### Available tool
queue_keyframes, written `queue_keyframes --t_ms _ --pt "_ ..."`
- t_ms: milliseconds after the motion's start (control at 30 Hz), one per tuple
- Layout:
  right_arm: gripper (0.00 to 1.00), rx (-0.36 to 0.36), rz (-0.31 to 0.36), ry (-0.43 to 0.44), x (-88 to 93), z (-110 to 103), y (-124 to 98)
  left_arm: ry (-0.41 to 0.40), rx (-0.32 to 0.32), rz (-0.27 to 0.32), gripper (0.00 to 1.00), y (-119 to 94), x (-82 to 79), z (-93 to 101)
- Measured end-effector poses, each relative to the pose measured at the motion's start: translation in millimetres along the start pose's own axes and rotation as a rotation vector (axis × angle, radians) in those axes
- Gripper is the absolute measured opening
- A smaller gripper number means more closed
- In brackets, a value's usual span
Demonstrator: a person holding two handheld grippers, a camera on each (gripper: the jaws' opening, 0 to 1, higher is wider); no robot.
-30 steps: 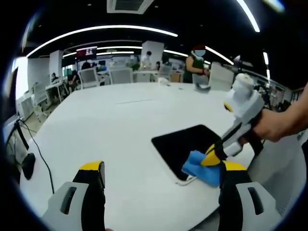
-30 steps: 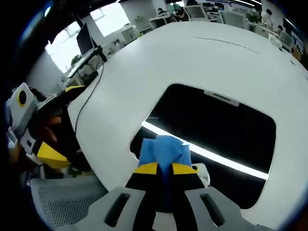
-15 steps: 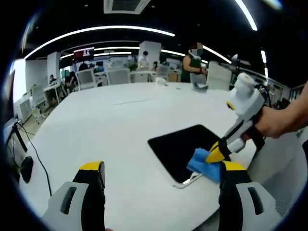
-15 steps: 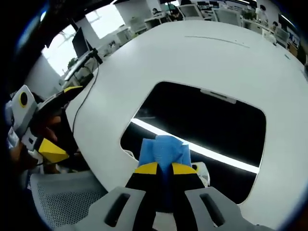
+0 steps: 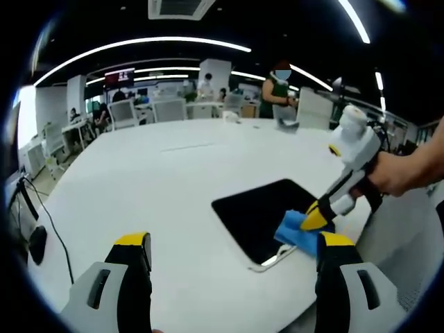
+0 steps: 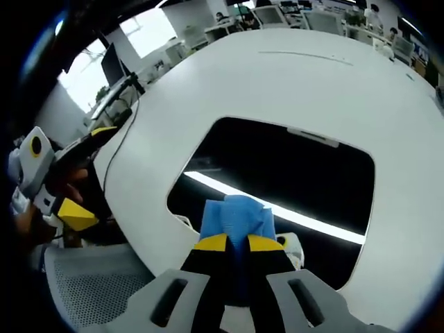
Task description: Wipe the mirror surface with the cleaning cloth until all visible marks leave the cleaned area.
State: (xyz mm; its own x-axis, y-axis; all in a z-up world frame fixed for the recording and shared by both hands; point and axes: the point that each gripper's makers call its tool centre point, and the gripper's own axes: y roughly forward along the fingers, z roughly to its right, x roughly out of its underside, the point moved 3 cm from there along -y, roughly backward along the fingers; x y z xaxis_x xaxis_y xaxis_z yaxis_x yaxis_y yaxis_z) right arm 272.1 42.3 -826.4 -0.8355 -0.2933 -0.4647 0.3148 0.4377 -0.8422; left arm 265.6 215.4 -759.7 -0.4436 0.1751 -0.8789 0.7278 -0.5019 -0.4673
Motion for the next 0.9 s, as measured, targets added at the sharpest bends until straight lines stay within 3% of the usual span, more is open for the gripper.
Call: queue_keyframes --t_ms 900 --pt "0.03 0.02 0.011 0.017 -7.8 5.7 2.9 0.01 0.024 -0.01 1.0 2.1 2.4 7.4"
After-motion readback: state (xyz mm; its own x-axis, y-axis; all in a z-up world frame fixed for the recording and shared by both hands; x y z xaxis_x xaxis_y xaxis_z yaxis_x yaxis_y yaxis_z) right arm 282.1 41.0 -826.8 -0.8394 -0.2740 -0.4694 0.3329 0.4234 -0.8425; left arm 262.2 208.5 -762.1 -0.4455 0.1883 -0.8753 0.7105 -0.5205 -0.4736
